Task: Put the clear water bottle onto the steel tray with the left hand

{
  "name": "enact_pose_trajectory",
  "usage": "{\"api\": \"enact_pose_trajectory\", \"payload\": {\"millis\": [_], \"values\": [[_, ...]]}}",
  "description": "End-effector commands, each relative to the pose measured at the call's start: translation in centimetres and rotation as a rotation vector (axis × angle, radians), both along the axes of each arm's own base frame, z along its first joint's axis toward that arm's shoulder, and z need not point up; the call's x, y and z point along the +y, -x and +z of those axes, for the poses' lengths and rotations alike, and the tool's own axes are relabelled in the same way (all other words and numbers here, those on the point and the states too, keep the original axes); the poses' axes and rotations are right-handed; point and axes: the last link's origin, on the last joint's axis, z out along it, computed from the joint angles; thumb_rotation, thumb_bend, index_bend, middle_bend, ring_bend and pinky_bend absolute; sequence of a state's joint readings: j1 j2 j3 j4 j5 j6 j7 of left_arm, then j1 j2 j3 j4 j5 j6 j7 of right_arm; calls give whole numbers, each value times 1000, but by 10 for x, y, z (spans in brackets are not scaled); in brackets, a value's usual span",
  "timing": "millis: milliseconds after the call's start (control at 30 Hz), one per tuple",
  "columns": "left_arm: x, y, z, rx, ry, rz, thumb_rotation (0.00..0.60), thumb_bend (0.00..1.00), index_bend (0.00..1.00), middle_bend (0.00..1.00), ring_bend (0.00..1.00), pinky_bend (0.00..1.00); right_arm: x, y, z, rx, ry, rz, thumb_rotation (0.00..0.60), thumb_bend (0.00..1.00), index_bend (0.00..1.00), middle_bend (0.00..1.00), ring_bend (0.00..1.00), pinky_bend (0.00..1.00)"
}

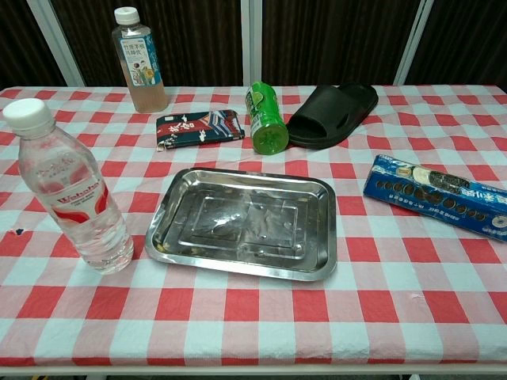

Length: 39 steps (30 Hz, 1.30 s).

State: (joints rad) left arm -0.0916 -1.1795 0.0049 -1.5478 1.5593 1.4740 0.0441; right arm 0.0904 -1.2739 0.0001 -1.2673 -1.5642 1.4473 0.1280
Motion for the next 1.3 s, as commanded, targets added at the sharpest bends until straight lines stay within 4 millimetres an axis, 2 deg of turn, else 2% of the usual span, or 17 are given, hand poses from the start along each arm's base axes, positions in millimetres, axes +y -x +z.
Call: {"api": "enact_pose_trajectory", "payload": {"millis": [33,267,367,567,733,800,1100,1300], "values": [[0,0,0,-2,0,1,600,171,255,309,199,190,0,0,0,2,0,-1,600,80,0,0,0,0],[1,0,1,-11,-1,5,600,172,255,308,199,191,0,0,0,5,4,3,600,79,0,0,0,0],[2,1,0,-67,1,33,600,169,255,308,199,190,-1,0,0,5,4,1,600,79,0,0,0,0],[-7,-3,-9,-355,15,125,600,137,255,308,199,191,1,2,0,6,-2,-5,600,79,0,0,0,0],[-12,-14,-32,-812,91,252,600,91,234,294,197,190,0,3,0,1,-2,-7,600,80,0,0,0,0],[-10,-16,-38,-887,102,267,600,72,212,274,191,190,1,3,-1,2,-6,-5,600,80,0,0,0,0],[-7,-22,-76,-934,112,204,600,30,183,248,180,189,0,4,0,5,-3,-12,600,91,0,0,0,0],[-4,-35,-90,-950,151,159,600,26,182,247,180,187,-1,7,0,3,-2,-24,600,91,0,0,0,0]]}}
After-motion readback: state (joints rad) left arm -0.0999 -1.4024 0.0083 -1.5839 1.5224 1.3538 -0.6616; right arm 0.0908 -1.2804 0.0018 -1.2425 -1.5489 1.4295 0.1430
